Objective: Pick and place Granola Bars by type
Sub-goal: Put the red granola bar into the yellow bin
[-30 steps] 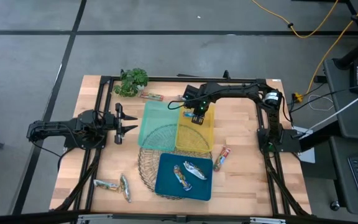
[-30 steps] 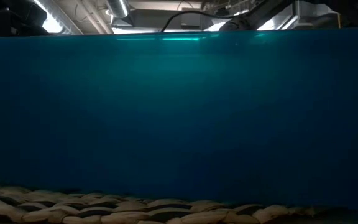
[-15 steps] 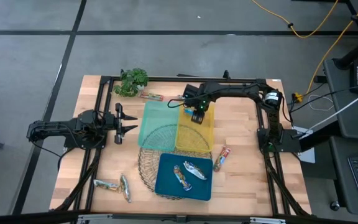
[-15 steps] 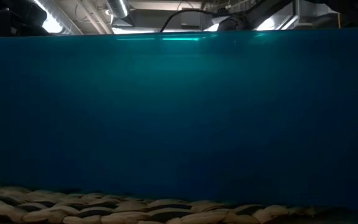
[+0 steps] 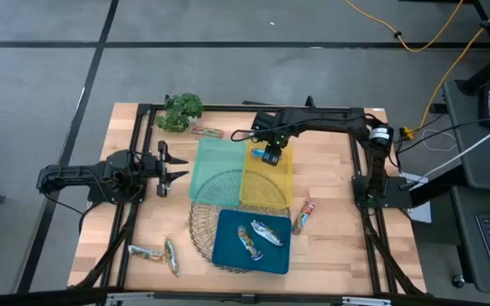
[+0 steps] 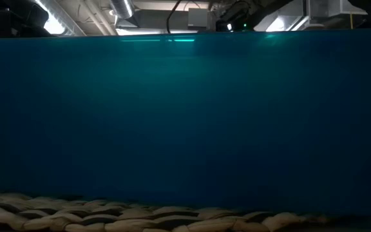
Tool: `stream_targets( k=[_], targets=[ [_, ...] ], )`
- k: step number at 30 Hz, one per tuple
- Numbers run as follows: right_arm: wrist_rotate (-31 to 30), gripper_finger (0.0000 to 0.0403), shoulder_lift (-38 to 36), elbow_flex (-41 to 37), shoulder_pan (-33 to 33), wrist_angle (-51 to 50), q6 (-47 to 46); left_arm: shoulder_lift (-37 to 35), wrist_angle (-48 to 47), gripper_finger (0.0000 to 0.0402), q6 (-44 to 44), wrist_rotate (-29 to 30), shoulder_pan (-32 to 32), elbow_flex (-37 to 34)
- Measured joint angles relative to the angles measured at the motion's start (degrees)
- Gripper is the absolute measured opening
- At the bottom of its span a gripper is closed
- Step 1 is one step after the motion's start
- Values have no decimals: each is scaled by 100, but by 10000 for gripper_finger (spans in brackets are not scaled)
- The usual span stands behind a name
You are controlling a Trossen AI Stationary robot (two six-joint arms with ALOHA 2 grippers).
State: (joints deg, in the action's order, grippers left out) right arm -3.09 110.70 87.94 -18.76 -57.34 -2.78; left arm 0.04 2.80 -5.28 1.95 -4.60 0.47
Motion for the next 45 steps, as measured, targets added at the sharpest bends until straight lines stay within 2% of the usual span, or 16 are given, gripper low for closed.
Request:
stream_targets(
  k=[8, 13, 20, 32, 45],
  targets=[
    [-370, 153, -404, 0, 466, -421, -410, -1, 1, 143, 0, 1, -1, 0],
    [-434, 153, -791, 0, 842, -777, -1036, 1, 1, 143, 0, 1, -2, -2],
    [-842, 153, -1426, 2, 1532, -1445, -2063, 0, -1, 143, 0, -1, -1, 0],
    [-847, 153, -2319, 2, 2460, -1876, -4212, 1, 1, 143, 0, -1, -2, 0],
    [-761, 153, -2463, 2, 3399, -2101, -6077, 1, 0, 143, 0, -4, -1, -1]
  ],
)
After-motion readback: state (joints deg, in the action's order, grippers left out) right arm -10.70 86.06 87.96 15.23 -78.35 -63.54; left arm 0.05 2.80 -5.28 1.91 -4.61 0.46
